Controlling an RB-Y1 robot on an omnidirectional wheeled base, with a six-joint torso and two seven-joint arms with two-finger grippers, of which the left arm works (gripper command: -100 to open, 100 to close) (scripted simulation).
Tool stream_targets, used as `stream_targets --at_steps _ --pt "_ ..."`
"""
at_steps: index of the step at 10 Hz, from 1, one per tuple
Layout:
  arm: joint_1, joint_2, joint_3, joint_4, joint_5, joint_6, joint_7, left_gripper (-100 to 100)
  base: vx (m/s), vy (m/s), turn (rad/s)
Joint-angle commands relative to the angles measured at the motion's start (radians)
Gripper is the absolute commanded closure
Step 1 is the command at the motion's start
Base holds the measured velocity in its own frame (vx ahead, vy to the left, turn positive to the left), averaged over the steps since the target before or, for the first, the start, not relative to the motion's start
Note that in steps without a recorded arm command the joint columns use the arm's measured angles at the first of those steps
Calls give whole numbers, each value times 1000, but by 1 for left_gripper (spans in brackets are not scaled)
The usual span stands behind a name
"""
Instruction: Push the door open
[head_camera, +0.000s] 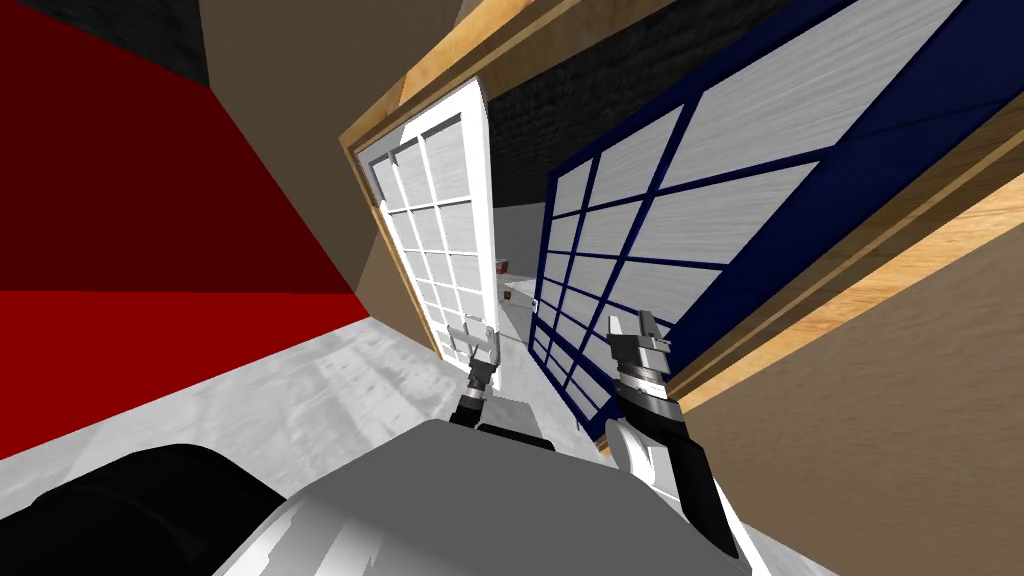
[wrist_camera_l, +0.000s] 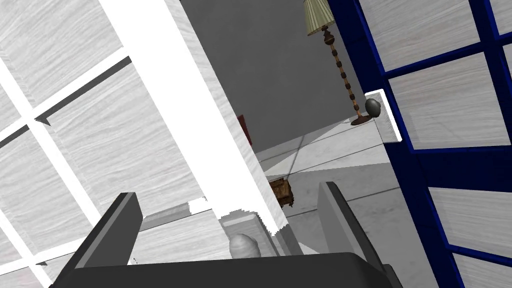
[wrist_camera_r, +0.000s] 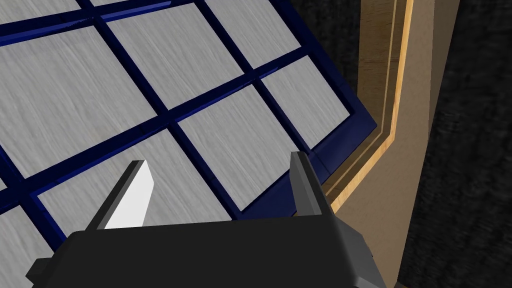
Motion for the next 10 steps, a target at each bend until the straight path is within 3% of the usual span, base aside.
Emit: stream_targets --at_steps 1,10 --pt "-3 1 -22 35 27 -9 36 -100 45 137 -149" --pt "-50 7 -119 254 157 -69 210 -100 37 124 -121"
